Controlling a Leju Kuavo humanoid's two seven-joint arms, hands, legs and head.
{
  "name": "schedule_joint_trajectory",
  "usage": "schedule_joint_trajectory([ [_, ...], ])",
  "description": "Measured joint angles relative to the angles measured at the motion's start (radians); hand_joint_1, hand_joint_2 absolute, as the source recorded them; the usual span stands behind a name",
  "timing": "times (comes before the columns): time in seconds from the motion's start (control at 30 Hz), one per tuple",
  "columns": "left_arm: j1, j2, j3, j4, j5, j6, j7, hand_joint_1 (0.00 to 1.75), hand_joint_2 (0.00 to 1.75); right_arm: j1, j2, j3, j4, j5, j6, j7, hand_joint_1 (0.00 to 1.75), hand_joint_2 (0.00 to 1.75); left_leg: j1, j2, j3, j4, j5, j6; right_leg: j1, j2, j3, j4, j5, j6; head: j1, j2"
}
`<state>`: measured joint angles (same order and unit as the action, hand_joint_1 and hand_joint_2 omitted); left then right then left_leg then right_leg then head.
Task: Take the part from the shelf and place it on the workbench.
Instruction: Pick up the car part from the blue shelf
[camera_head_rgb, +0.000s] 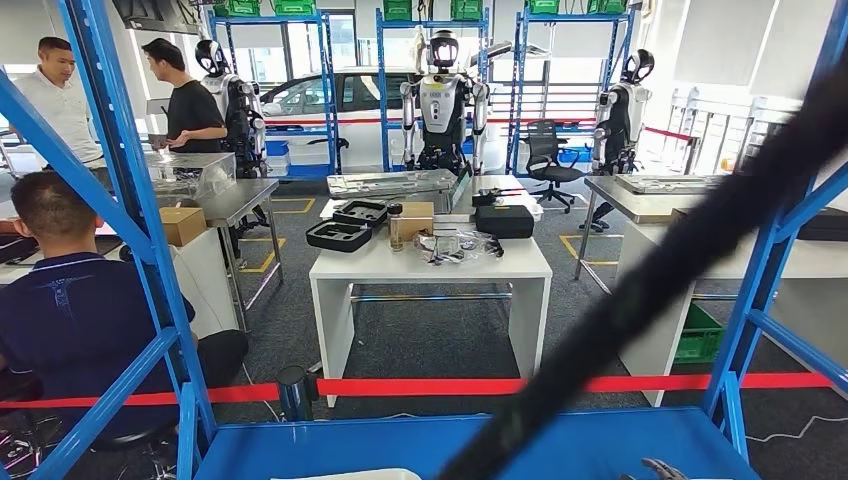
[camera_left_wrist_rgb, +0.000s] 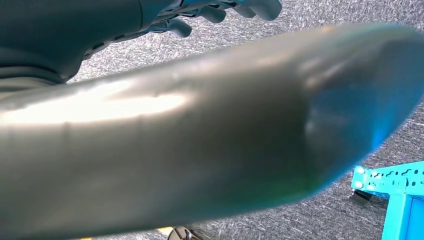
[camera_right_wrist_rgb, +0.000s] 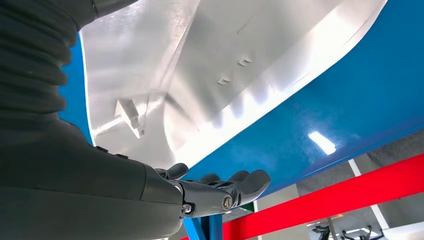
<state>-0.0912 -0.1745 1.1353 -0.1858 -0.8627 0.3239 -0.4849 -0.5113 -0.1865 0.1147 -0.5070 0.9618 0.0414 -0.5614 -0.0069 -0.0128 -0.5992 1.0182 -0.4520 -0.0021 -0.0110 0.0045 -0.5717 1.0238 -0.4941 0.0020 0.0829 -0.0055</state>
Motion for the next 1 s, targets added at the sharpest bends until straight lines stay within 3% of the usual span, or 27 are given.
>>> schedule_joint_trajectory([
  [0.3, 0.0, -0.002, 0.0, 0.0, -0.008, 0.0, 0.004, 0.0, 0.0, -0.001, 0.004, 0.008, 0.013, 0.007, -0.03, 0.008, 0.0, 1.75, 0.0, 0.0, 0.0, 0.0, 0.0, 0.0, 0.0, 0.0, 0.0, 0.0, 0.0, 0.0, 0.0, 0.0],
  [0.5, 0.0, -0.004, 0.0, 0.0, -0.008, 0.005, 0.009, 0.0, 0.0, -0.002, 0.023, 0.008, -0.015, -0.012, -0.178, -0.012, 0.0, 1.75, 0.0, 0.0, 0.0, 0.0, 0.0, 0.0, 0.0, 0.0, 0.0, 0.0, 0.0, 0.0, 0.0, 0.0],
  [0.67, 0.0, -0.008, 0.0, 0.0, -0.009, 0.014, 0.011, 0.0, 0.0, 0.018, 0.046, 0.007, -0.122, -0.025, -0.257, 0.022, 0.0, 1.75, 0.0, 0.0, 0.0, 0.0, 0.0, 0.0, 0.0, 0.0, 0.0, 0.0, 0.0, 0.0, -0.001, 0.0],
  [0.8, 0.0, -0.009, 0.0, 0.0, -0.014, 0.015, 0.011, 0.0, 0.0, 0.048, 0.061, 0.005, -0.209, -0.032, -0.284, 0.033, 0.0, 0.0, 0.0, 0.0, 0.0, 0.0, 0.0, 0.0, 0.0, 0.0, -0.001, 0.0, 0.0, 0.0, -0.002, 0.0],
  [1.0, 0.0, -0.01, 0.0, 0.0, -0.016, 0.015, 0.011, 0.0, 0.0, 0.079, 0.074, 0.005, -0.291, -0.029, -0.298, 0.04, 0.0, 0.0, 0.0, 0.0, 0.0, 0.0, 0.0, 0.0, 0.0, 0.0, -0.001, 0.0, 0.0, 0.0, -0.002, 0.0],
])
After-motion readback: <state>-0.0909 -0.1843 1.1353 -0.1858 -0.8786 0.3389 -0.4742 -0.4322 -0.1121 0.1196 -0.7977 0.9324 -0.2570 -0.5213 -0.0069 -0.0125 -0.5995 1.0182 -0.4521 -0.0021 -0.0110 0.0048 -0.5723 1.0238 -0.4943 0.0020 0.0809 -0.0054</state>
